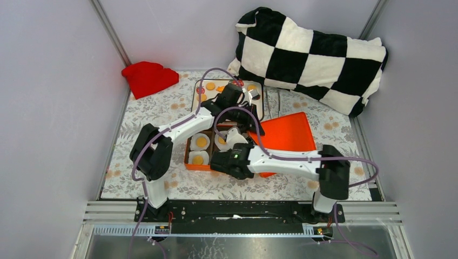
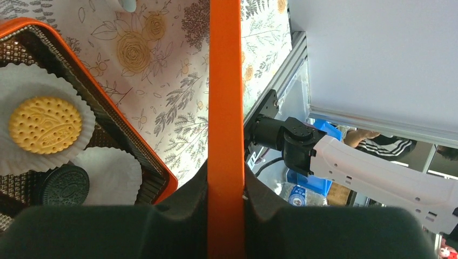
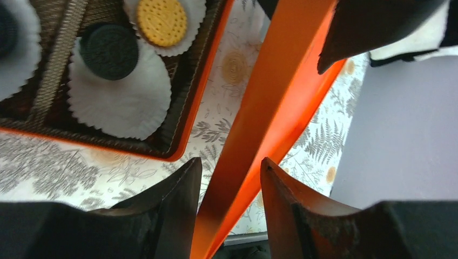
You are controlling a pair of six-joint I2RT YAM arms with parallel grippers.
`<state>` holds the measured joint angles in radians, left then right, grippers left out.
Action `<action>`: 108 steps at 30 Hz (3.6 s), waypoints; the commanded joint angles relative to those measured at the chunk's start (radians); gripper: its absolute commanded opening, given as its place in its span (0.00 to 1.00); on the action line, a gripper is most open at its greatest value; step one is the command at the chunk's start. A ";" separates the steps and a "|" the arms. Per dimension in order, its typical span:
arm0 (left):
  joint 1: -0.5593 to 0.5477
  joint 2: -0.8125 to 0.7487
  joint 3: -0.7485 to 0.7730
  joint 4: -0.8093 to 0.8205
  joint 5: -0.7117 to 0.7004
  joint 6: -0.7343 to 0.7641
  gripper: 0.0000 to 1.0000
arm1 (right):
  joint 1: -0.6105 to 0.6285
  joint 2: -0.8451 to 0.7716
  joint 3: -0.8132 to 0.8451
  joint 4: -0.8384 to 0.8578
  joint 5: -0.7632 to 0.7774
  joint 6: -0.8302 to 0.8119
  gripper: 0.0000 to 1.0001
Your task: Pack the cookies
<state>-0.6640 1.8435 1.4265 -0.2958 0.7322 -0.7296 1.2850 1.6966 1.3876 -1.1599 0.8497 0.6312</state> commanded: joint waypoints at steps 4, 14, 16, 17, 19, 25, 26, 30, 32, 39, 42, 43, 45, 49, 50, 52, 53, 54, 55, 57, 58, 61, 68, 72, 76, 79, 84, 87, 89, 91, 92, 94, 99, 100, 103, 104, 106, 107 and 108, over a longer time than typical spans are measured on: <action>0.011 -0.064 -0.002 -0.038 0.011 0.024 0.05 | 0.008 0.125 0.002 -0.194 0.183 0.263 0.38; 0.054 -0.089 0.031 -0.074 -0.007 0.066 0.46 | 0.011 0.105 0.051 -0.314 0.224 0.372 0.00; 0.083 -0.099 0.060 -0.077 -0.008 0.078 0.59 | 0.013 0.081 0.059 -0.314 0.214 0.366 0.00; 0.101 -0.104 0.087 -0.078 -0.006 0.082 0.65 | 0.013 0.067 0.064 -0.314 0.210 0.362 0.00; 0.142 -0.111 0.139 -0.082 0.010 0.080 0.67 | 0.014 0.039 0.073 -0.314 0.203 0.355 0.00; 0.202 -0.167 0.328 -0.266 -0.338 0.175 0.58 | 0.018 -0.067 0.200 -0.310 0.162 0.269 0.00; 0.204 -0.185 0.343 -0.308 -0.491 0.172 0.43 | 0.019 -0.089 0.244 -0.295 0.151 0.231 0.00; 0.207 -0.312 0.284 -0.386 -1.017 0.089 0.00 | 0.017 -0.270 0.339 0.041 -0.053 -0.036 0.00; 0.205 -0.421 0.189 -0.344 -1.124 0.051 0.00 | 0.007 -0.396 0.279 0.302 -0.235 -0.127 0.01; 0.204 -0.692 -0.022 -0.281 -1.257 0.072 0.00 | -0.013 -0.518 0.223 0.579 -0.402 -0.174 0.00; 0.204 -0.711 -0.040 -0.300 -1.255 0.090 0.00 | -0.013 -0.524 0.225 0.577 -0.365 -0.172 0.00; 0.204 -0.715 -0.048 -0.307 -1.253 0.086 0.00 | -0.017 -0.525 0.215 0.587 -0.370 -0.174 0.00; 0.204 -0.728 -0.070 -0.310 -1.257 0.073 0.00 | -0.072 -0.525 0.175 0.641 -0.490 -0.167 0.00; 0.204 -0.739 -0.088 -0.344 -1.324 0.036 0.00 | -0.233 -0.520 0.008 0.856 -0.892 -0.074 0.00; 0.204 -0.738 -0.079 -0.378 -1.356 0.027 0.00 | -0.261 -0.518 -0.031 0.902 -0.945 -0.060 0.00; 0.204 -0.750 -0.081 -0.399 -1.385 0.030 0.00 | -0.317 -0.520 -0.107 1.022 -1.046 -0.022 0.00; 0.204 -0.759 -0.090 -0.401 -1.387 0.032 0.00 | -0.341 -0.524 -0.144 1.087 -1.097 -0.006 0.00; 0.204 -0.770 -0.101 -0.401 -1.384 0.034 0.00 | -0.363 -0.527 -0.174 1.140 -1.131 0.013 0.00; 0.204 -0.778 -0.113 -0.402 -1.379 0.034 0.00 | -0.384 -0.526 -0.200 1.197 -1.159 0.030 0.00; 0.205 -0.792 -0.144 -0.402 -1.364 0.029 0.00 | -0.436 -0.518 -0.260 1.309 -1.231 0.084 0.00; 0.204 -0.794 -0.157 -0.401 -1.356 0.029 0.00 | -0.459 -0.514 -0.315 1.410 -1.291 0.141 0.00; 0.204 -0.792 -0.186 -0.402 -1.336 0.032 0.00 | -0.515 -0.519 -0.440 1.649 -1.362 0.258 0.00; 0.203 -0.784 -0.217 -0.387 -1.300 0.042 0.00 | -0.597 -0.508 -0.544 1.718 -1.394 0.370 0.00; 0.202 -0.780 -0.222 -0.388 -1.297 0.046 0.00 | -0.606 -0.475 -0.607 1.741 -1.392 0.416 0.00; 0.202 -0.785 -0.242 -0.388 -1.289 0.043 0.00 | -0.628 -0.434 -0.669 1.740 -1.407 0.441 0.00; 0.202 -0.786 -0.265 -0.384 -1.277 0.040 0.00 | -0.632 -0.396 -0.735 1.806 -1.430 0.474 0.00; 0.202 -0.784 -0.295 -0.373 -1.252 0.029 0.00 | -0.656 -0.370 -0.825 1.832 -1.424 0.482 0.00; 0.200 -0.778 -0.308 -0.367 -1.241 0.022 0.00 | -0.678 -0.373 -0.854 1.809 -1.406 0.464 0.00; 0.197 -0.774 -0.320 -0.360 -1.237 0.017 0.00 | -0.692 -0.381 -0.850 1.752 -1.384 0.422 0.00; 0.190 -0.770 -0.334 -0.350 -1.227 0.013 0.00 | -0.712 -0.383 -0.844 1.723 -1.379 0.393 0.00; 0.184 -0.769 -0.340 -0.348 -1.223 0.010 0.00 | -0.724 -0.383 -0.839 1.713 -1.381 0.384 0.00; 0.167 -0.764 -0.358 -0.337 -1.218 0.004 0.00 | -0.753 -0.372 -0.829 1.699 -1.387 0.370 0.00; 0.124 -0.754 -0.391 -0.325 -1.215 -0.015 0.00 | -0.825 -0.323 -0.840 1.727 -1.425 0.373 0.00; 0.118 -0.752 -0.398 -0.325 -1.215 -0.017 0.00 | -0.833 -0.314 -0.848 1.733 -1.430 0.372 0.00; 0.103 -0.746 -0.426 -0.318 -1.214 -0.022 0.00 | -0.844 -0.295 -0.859 1.715 -1.435 0.339 0.00; 0.098 -0.745 -0.441 -0.307 -1.209 -0.022 0.00 | -0.845 -0.292 -0.859 1.692 -1.431 0.320 0.00; 0.087 -0.747 -0.482 -0.271 -1.186 -0.022 0.00 | -0.848 -0.286 -0.858 1.645 -1.413 0.284 0.04; 0.082 -0.747 -0.508 -0.247 -1.173 -0.026 0.00 | -0.851 -0.284 -0.856 1.628 -1.403 0.269 0.07; 0.074 -0.747 -0.537 -0.222 -1.159 -0.030 0.00 | -0.853 -0.283 -0.857 1.611 -1.392 0.256 0.09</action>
<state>-0.5671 1.0927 0.9684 -0.6224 -0.4667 -0.7361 0.4492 1.3987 0.5335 0.5541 -0.6056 1.0122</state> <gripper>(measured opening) 0.001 0.251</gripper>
